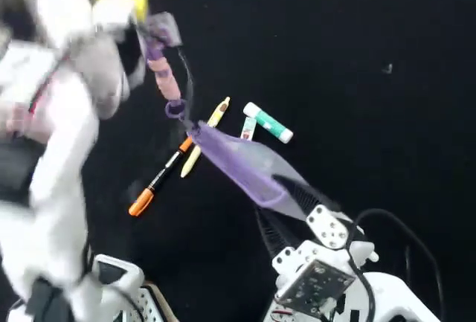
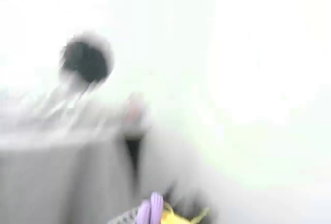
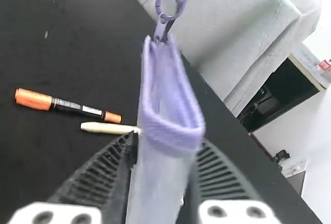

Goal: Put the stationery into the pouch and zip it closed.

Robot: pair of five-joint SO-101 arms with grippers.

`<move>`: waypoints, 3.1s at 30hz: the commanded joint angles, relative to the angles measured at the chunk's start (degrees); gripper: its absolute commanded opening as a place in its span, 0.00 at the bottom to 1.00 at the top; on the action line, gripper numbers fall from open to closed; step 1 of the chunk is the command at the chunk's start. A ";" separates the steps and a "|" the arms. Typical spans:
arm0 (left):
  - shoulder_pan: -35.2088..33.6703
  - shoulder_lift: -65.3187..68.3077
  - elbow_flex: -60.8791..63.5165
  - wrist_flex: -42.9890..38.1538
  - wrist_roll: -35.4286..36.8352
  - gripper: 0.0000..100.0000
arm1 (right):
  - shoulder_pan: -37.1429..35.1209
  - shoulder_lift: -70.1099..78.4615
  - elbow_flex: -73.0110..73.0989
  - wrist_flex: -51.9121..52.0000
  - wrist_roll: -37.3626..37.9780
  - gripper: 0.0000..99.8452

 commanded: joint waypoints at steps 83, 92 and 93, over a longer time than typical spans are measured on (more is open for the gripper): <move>-5.41 -8.53 8.40 0.70 11.60 0.03 | 25.14 100.88 -7.52 -56.70 11.52 0.32; -5.41 -8.53 9.54 0.53 11.60 0.03 | 25.23 113.54 -16.40 -56.53 11.69 0.29; -5.41 -8.53 9.54 0.62 11.60 0.03 | 25.23 114.33 -17.01 -56.53 11.69 0.27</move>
